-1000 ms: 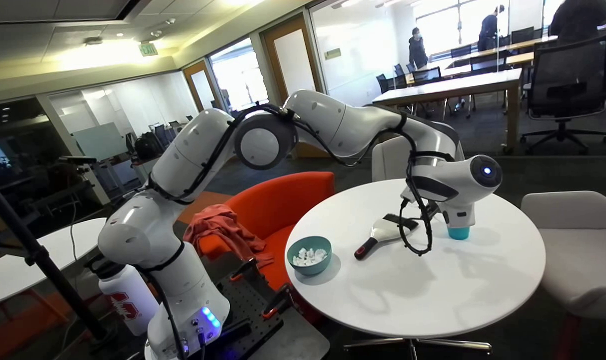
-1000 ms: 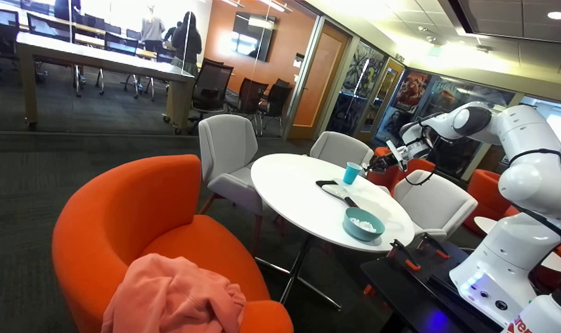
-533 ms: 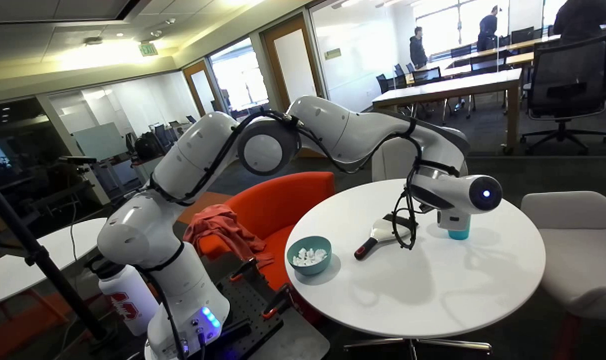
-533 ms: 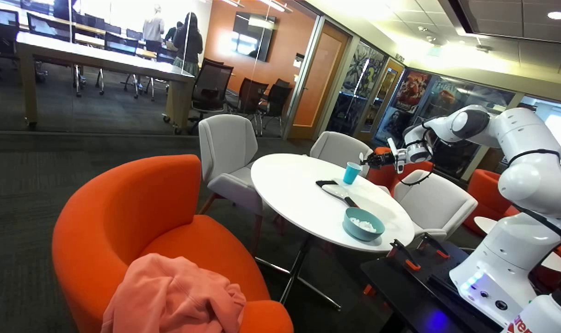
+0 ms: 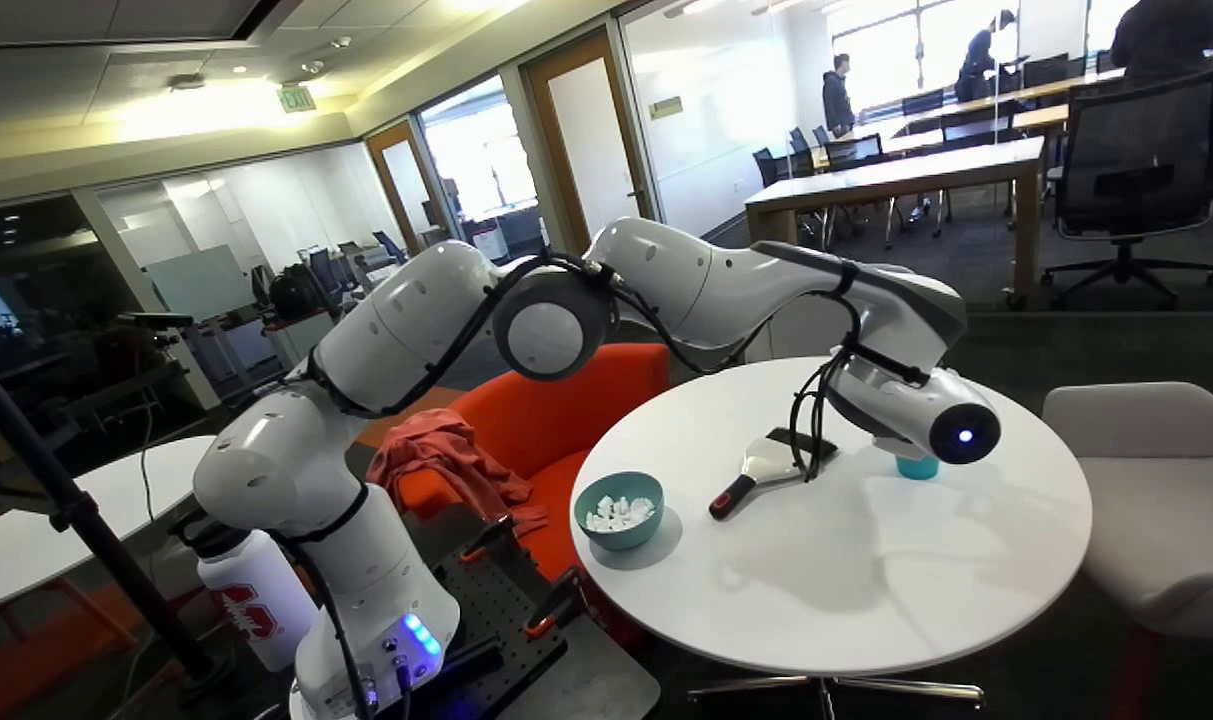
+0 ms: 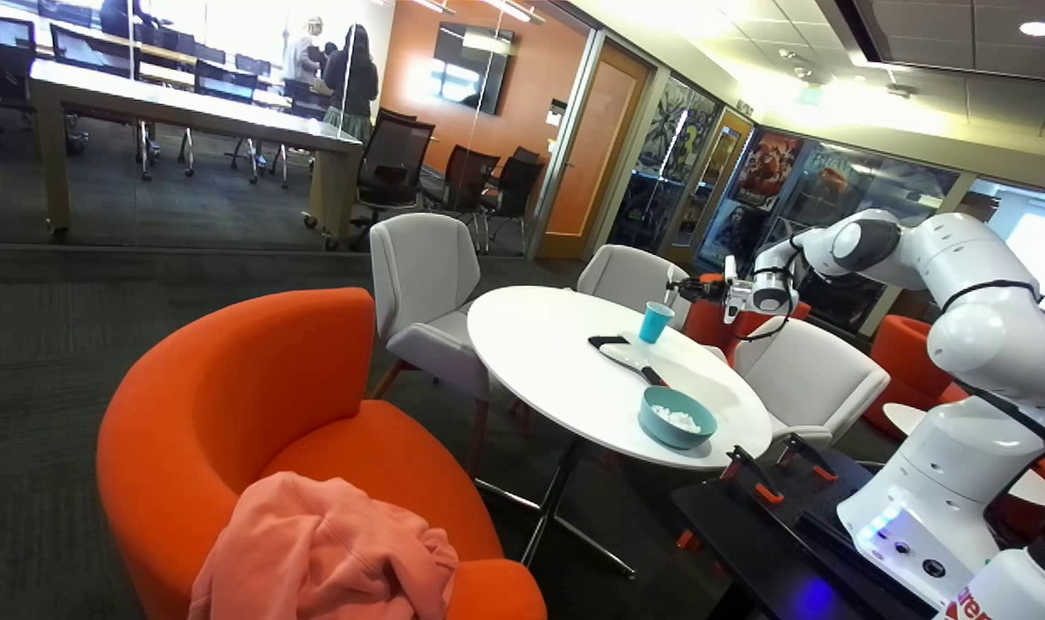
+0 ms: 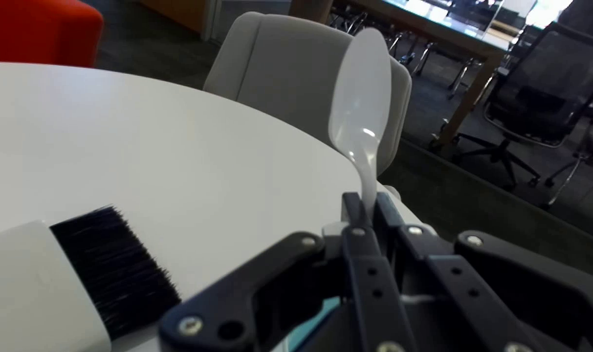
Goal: Put the spoon in the cup
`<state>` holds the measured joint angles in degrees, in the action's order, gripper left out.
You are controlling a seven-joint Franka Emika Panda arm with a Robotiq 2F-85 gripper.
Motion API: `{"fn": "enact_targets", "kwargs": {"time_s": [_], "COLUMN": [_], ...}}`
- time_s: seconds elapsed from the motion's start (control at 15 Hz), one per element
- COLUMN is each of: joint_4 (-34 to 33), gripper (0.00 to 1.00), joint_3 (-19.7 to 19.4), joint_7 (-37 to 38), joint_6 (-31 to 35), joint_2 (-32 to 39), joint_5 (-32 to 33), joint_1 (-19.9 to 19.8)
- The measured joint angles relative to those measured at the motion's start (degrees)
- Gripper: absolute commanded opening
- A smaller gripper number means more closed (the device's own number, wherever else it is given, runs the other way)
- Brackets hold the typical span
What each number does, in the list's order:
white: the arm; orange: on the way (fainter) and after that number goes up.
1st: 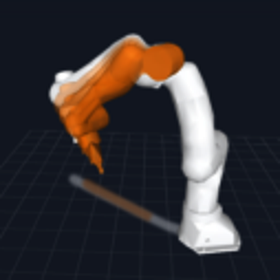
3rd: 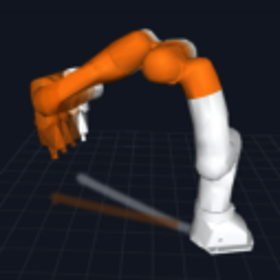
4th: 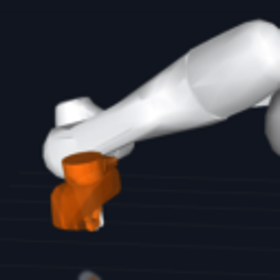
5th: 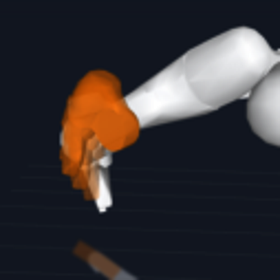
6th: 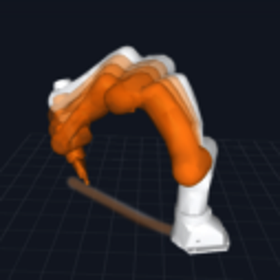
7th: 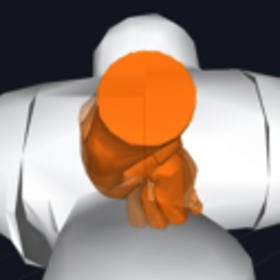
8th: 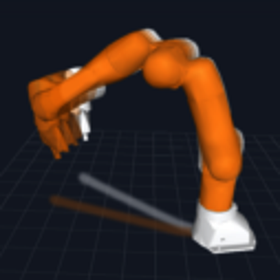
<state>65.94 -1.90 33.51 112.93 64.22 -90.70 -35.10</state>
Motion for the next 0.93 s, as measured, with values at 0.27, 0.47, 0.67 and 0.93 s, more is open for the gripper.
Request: {"fn": "enact_targets", "kwargs": {"time_s": [0.27,0.47,0.67,0.93], "joint_4": [-5.4,-8.9,-12.0,-14.6], "gripper": [0.02,0.02,0.02,0.02], "joint_3": [1.0,1.1,1.0,0.6], "joint_7": [3.6,5.9,7.7,9.3], "joint_6": [0.1,0.3,1.1,1.6], "joint_2": [4.7,7.9,10.5,13.0], "joint_5": [-1.6,-1.6,-1.6,-1.6], "joint_1": [0.0,0.0,0.0,-0.1]}}
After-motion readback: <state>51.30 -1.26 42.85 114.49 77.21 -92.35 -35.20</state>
